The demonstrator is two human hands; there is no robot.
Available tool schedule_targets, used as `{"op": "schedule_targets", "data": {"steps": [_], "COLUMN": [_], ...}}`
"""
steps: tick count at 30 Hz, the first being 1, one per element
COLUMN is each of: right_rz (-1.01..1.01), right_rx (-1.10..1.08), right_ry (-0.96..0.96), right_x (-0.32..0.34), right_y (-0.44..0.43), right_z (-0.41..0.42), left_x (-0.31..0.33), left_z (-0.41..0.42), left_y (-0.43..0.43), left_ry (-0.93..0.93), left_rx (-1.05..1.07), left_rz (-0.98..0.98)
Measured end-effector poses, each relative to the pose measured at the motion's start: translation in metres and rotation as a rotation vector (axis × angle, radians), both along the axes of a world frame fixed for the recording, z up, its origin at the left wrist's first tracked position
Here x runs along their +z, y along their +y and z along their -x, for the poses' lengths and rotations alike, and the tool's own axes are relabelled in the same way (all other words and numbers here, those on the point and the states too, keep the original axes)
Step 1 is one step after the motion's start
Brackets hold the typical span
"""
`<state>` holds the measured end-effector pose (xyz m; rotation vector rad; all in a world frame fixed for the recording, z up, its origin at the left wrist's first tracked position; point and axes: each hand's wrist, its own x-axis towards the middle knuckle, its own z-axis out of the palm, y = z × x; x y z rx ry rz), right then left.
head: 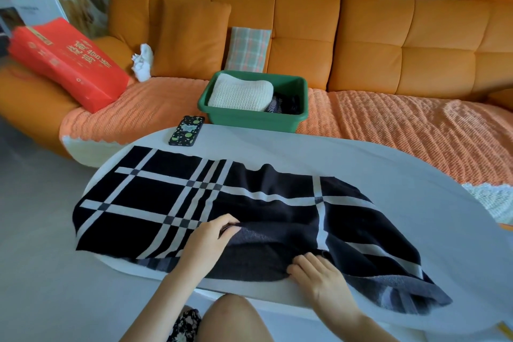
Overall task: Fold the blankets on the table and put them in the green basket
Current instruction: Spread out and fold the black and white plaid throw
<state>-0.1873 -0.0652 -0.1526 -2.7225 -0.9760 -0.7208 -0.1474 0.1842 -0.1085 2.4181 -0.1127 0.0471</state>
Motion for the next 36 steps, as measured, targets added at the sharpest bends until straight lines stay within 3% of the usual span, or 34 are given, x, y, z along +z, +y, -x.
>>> {"op": "schedule_targets", "data": {"steps": [6,10,12,16,18,20,24,26,29,31,33,36], "right_rz": [0.045,-0.038,-0.139,-0.408,-0.439,-0.339,-0.156,-0.115,-0.197,-0.487,-0.696,-0.781], "right_rx": [0.034,0.129,0.142,-0.272,-0.486,-0.616,-0.876,-0.984,-0.924,-0.779,-0.674,-0.558], "right_ry": [0.006,-0.017,-0.006,0.189,0.405,0.571,0.742,0.809,0.855,0.840,0.725,0.544], "right_x": [-0.004,0.014,0.036,0.061,0.063,0.063,0.064,0.066,0.068,0.073,0.087,0.108], "right_y": [-0.015,-0.004,0.000,-0.017,-0.029,-0.040,-0.062,-0.079,-0.101,-0.102,-0.089,-0.054], "right_z": [0.012,0.021,0.016,-0.043,-0.079,-0.107,-0.140,-0.141,-0.134,-0.128,-0.124,-0.122], "left_x": [-0.002,0.002,0.008,0.011,0.006,-0.006,-0.036,-0.046,-0.049,-0.052,-0.054,-0.054], "left_z": [0.016,0.031,0.026,-0.001,-0.018,-0.031,-0.034,-0.031,-0.031,-0.033,-0.033,-0.031], "left_y": [-0.014,-0.012,-0.007,0.000,-0.003,-0.008,-0.010,-0.007,-0.008,-0.008,-0.008,-0.007], "left_ry": [-0.010,0.292,0.354,0.186,0.014,-0.073,0.008,0.018,0.009,-0.009,-0.017,-0.048], "left_rx": [-0.004,-0.045,-0.060,-0.010,0.030,0.042,0.073,0.080,0.099,0.109,0.109,0.104], "left_rz": [-0.026,0.161,0.258,0.235,0.105,-0.092,-0.453,-0.516,-0.536,-0.538,-0.524,-0.514]}}
